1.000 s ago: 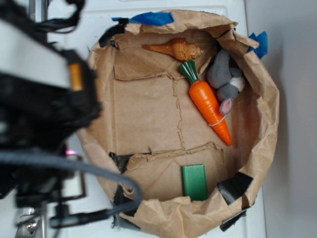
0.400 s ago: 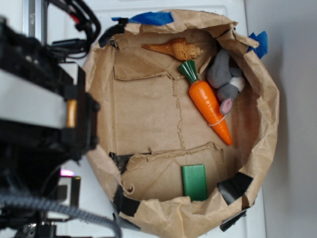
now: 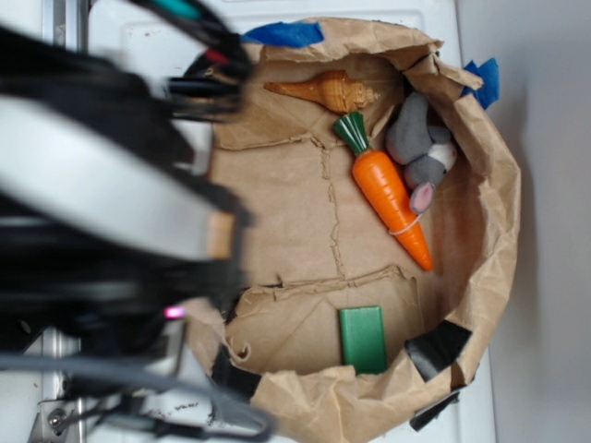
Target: Grab the green block.
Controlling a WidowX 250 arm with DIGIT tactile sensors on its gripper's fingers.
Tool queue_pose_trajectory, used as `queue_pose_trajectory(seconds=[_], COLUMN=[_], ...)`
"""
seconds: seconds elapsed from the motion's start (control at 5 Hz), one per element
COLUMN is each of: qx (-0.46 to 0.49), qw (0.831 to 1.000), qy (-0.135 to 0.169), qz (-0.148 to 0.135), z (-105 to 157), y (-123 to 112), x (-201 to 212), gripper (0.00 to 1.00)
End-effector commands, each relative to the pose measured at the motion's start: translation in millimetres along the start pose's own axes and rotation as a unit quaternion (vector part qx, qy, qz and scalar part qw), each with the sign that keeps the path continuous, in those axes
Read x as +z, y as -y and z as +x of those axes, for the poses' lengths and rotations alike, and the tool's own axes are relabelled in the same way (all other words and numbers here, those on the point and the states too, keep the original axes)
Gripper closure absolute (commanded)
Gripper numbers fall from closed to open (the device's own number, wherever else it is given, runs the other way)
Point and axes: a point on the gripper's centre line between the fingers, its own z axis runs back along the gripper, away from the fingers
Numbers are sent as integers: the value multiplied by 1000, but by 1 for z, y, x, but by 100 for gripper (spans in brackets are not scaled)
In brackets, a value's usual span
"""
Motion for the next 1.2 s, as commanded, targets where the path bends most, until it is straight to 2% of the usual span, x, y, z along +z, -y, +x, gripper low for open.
queue_pose_trajectory(seconds=[0.0,0.2,0.4,0.6,0.8,1.0], qx=[-157,-255,-290,-296,-317,-351], qw=[987,964,950,947,943,933], qy=[21,57,100,104,73,41], qz=[-4,-39,-66,-68,-73,-71], z=[22,27,38,54,60,57], y=[-26,-33,-45,-49,-48,-36], x=[-11,-6,6,1,-39,-79], gripper=[0,0,0,0,0,0])
